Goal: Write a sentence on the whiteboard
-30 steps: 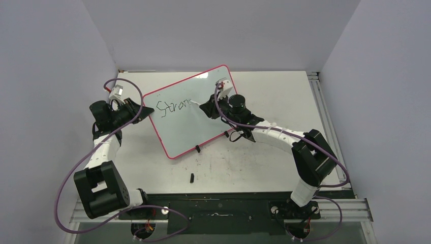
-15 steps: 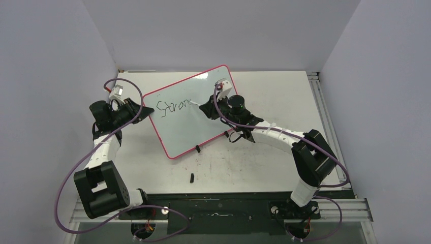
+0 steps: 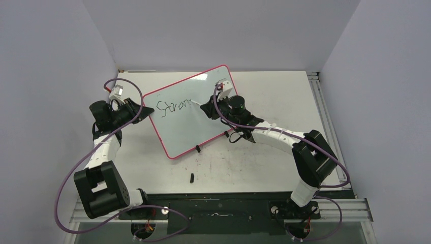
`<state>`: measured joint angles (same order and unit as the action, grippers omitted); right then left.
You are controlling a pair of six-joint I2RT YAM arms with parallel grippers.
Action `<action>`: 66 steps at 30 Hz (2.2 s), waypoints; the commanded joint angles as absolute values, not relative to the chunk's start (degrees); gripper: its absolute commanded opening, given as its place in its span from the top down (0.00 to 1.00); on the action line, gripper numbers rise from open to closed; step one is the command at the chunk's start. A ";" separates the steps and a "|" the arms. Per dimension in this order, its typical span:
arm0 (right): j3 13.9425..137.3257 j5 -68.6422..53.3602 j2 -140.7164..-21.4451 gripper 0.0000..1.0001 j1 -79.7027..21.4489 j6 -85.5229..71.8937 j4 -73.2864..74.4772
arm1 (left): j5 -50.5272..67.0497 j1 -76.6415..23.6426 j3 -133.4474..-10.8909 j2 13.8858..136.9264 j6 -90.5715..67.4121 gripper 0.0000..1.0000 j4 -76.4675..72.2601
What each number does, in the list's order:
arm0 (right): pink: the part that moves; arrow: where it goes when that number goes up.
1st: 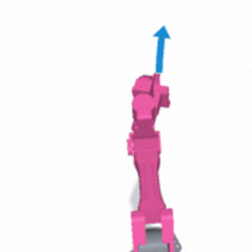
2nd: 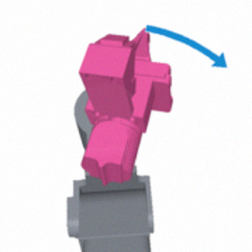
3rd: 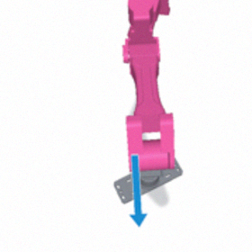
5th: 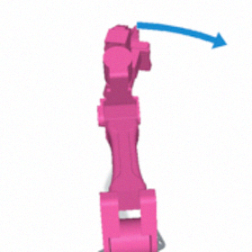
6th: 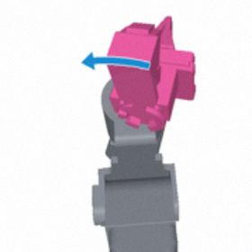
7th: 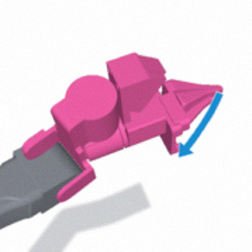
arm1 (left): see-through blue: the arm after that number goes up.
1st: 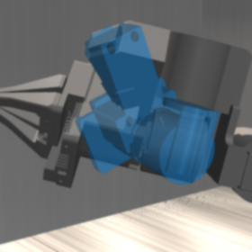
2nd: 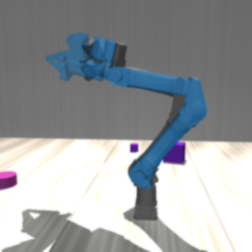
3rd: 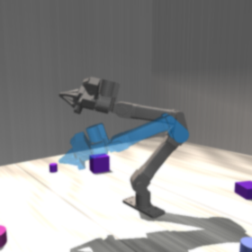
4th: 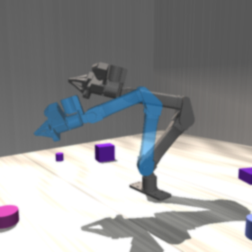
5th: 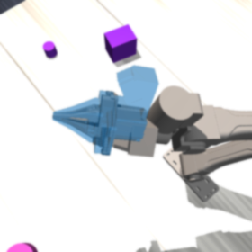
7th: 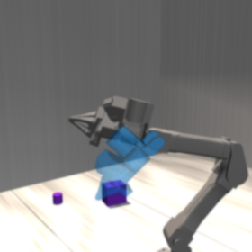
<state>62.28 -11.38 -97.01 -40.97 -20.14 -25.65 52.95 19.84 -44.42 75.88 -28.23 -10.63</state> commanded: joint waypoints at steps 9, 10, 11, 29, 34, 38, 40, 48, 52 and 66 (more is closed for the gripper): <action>64.07 -11.78 -96.85 0.95 -41.21 -18.84 -28.47 | 52.65 19.69 -45.88 75.61 -26.80 0.85 -12.22; 64.27 -12.09 -96.95 0.95 -41.20 -18.77 -28.34 | 52.61 19.69 -45.86 75.65 -26.81 0.85 -12.22; 64.33 -12.39 -97.10 0.95 -41.21 -18.73 -28.19 | 52.64 19.73 -45.85 75.59 -26.81 0.85 -12.22; 61.32 -13.17 -96.37 0.95 -42.25 -18.12 -26.89 | 52.62 19.69 -45.83 75.37 -26.89 0.85 -12.30; 60.50 -10.43 -95.67 0.95 -42.31 -17.95 -25.86 | 52.58 19.69 -45.88 75.40 -26.88 0.85 -12.30; 60.18 -9.35 -95.35 0.95 -42.34 -17.71 -25.38 | 52.56 19.78 -45.85 75.37 -26.88 0.86 -12.30; 59.85 -8.94 -95.10 0.95 -42.32 -17.71 -25.32 | 52.56 19.86 -45.88 75.33 -26.89 0.86 -12.33; 59.06 -6.50 -93.85 0.95 -42.33 -17.68 -26.56 | 52.55 19.95 -45.79 75.33 -26.81 0.86 -12.30; 59.70 -6.41 -94.10 0.95 -42.26 -17.67 -26.90 | 52.55 19.96 -45.79 75.41 -26.81 0.86 -12.30; 62.76 -7.43 -96.25 0.95 -42.29 -17.49 -27.67 | 52.73 19.95 -45.75 75.43 -26.80 0.86 -12.30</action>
<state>59.81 -8.12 -96.14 -42.15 -18.55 -25.67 53.12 19.84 -44.42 75.88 -28.25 -10.63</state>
